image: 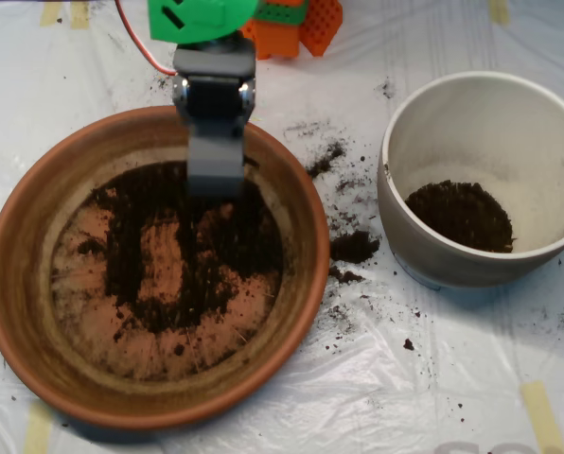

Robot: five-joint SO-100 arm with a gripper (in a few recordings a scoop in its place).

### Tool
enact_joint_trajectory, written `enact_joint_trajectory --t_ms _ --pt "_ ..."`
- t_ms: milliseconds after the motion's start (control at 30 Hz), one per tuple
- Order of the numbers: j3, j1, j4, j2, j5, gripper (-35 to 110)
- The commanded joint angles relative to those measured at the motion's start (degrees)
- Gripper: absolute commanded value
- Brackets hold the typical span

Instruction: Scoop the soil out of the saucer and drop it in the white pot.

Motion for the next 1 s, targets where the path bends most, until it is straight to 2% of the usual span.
enact_joint_trajectory --t_ms 0,233,367,667,867,967 --pt "-7.4 -3.3 2.9 5.8 0.8 0" --pt "-19.5 -12.4 10.2 3.4 3.5 0" --pt "-32.8 -20.0 17.7 -2.0 5.4 0" --pt "-52.1 -33.9 26.3 -15.1 6.1 0" --pt "-56.3 -39.2 27.4 -20.6 5.6 0" --pt "-56.2 -40.0 27.2 -21.6 7.1 10"
